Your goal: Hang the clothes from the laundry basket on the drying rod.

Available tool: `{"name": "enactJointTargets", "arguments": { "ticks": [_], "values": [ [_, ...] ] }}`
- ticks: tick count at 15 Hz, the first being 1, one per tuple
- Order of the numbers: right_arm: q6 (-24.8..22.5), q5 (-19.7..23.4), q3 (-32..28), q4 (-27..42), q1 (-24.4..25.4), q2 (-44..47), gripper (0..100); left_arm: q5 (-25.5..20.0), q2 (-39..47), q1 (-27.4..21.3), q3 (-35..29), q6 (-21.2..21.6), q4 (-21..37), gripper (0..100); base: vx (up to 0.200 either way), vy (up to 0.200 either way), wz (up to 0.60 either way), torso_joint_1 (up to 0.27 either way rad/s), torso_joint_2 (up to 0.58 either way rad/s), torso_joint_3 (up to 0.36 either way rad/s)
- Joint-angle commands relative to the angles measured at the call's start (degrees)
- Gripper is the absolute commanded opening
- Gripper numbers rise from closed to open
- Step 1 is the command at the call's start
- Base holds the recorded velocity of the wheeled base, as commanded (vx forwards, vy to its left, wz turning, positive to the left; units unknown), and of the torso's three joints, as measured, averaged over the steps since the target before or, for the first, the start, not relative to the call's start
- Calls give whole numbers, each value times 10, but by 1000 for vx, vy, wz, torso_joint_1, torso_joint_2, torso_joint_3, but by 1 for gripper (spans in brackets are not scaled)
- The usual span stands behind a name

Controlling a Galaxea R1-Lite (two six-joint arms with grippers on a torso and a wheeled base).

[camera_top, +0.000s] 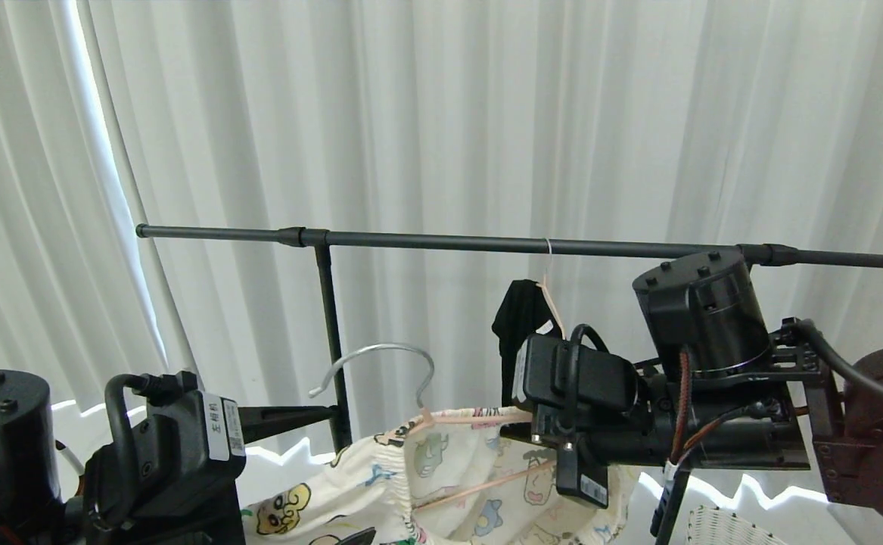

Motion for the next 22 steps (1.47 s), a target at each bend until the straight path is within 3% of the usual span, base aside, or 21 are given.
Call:
{"name": "enactJointTargets", "arguments": {
  "ticks": [1, 5, 8, 10, 15, 18, 22],
  "values": [
    [-28, -6, 15, 0, -45, -19, 0, 0, -28, 16, 15, -2, 0, 100, 0, 0, 0, 0, 0, 0],
    [-29, -6, 29, 0, -118, -39, 0, 0, -77, 65, 40, -5, 0, 100, 0, 0, 0, 0, 0, 0],
    [-29, -4, 29, -1, -136, -55, 0, -1, -78, 132, 77, -6, 0, 100, 0, 0, 0, 0, 0, 0],
    [-27, -2, 29, -2, -132, -67, 0, -3, -74, 169, 101, -6, 0, 100, 0, 0, 0, 0, 0, 0],
    [5, -5, 20, -36, -61, -69, 0, -6, -35, 175, 111, -12, 0, 100, 0, 0, 0, 0, 0, 0],
    [5, -6, 16, -36, -56, -72, 0, -9, -19, 187, 108, -44, 0, 100, 0, 0, 0, 0, 0, 0],
    [6, -6, 16, -36, -57, -77, 0, -9, -26, 212, 112, -46, 0, 100, 0, 0, 0, 0, 0, 0]
  ]
}}
